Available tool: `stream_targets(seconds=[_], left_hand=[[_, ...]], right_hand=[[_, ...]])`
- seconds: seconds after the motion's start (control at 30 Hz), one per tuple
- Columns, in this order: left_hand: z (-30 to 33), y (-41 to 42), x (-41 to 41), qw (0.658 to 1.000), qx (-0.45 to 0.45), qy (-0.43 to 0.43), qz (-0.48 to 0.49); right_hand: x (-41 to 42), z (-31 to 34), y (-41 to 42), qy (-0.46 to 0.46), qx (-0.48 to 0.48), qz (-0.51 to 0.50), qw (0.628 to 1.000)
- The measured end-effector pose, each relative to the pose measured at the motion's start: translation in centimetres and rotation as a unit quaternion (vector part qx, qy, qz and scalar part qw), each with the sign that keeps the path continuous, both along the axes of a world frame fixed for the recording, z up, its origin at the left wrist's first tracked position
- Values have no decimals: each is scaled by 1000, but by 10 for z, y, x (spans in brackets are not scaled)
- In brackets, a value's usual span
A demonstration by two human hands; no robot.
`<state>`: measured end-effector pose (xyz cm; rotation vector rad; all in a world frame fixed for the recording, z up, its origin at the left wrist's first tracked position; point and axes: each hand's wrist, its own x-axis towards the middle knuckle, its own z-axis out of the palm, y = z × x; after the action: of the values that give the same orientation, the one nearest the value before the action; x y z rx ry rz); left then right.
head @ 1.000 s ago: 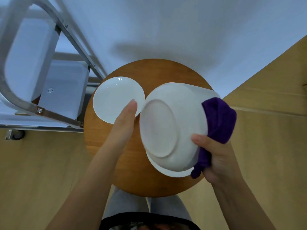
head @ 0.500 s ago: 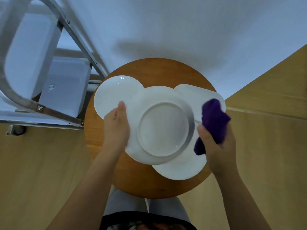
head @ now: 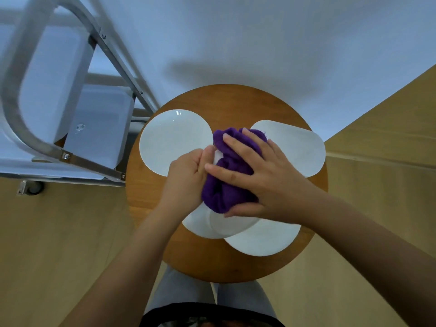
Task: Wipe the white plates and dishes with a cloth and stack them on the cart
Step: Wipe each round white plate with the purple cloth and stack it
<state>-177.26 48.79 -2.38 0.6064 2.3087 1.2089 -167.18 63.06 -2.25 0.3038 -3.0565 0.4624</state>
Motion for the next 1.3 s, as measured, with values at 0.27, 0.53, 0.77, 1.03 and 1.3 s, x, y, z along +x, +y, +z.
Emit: stream_targets(seconds=[0.27,0.53,0.77,1.03,1.3], left_hand=[[17,-9,-5,995,-7,91,-44],[33,-14,-3,973,125,-11,192],[40,-3,32,900,190,-197,338],[72,-68,-25,822,197,-533,-25],[74,-72,-36,790,257,-553,64]], right_hand=[[-5,0,39,-76,-223,-87,968],[22,-16,22,18,-605,-311,733],[24,-25,-38,68,-748,-447,486],[23,51,11,-67,-668,-353,652],[5,76,-50,86,-595,-485,634]])
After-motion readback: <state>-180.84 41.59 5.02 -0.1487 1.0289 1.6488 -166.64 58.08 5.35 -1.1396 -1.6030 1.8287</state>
